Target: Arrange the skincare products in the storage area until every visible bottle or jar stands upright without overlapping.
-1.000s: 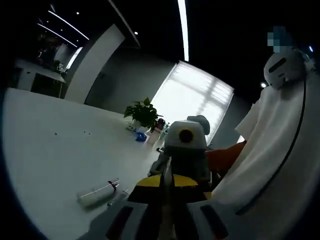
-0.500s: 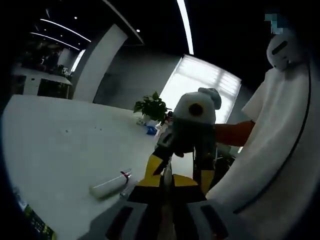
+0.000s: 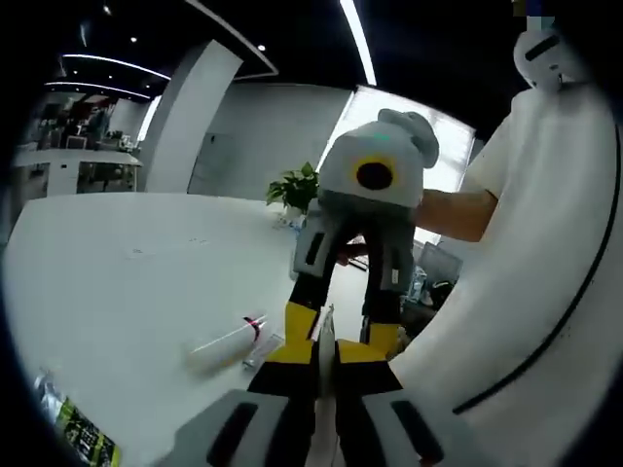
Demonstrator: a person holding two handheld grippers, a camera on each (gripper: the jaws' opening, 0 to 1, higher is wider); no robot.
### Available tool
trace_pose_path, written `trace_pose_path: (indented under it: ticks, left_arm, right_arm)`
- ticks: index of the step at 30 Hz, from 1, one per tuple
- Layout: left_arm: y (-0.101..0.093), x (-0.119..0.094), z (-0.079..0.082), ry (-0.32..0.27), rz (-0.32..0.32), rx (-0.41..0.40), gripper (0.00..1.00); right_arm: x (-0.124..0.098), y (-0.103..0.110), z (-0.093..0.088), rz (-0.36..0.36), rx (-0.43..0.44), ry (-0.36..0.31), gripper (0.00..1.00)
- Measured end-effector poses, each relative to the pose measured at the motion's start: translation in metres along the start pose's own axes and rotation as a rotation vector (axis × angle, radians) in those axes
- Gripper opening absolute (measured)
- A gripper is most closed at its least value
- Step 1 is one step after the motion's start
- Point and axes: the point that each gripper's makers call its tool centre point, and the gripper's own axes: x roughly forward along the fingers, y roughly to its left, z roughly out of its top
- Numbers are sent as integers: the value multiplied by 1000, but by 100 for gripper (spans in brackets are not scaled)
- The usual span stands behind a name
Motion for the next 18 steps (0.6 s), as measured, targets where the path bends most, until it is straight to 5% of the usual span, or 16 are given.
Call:
trace_pose_path:
  ticks: [18]
  left_arm:
    - [-3, -22, 5, -50, 5, 51, 2]
  right_arm:
    - [13, 1, 20, 58, -44, 124, 18]
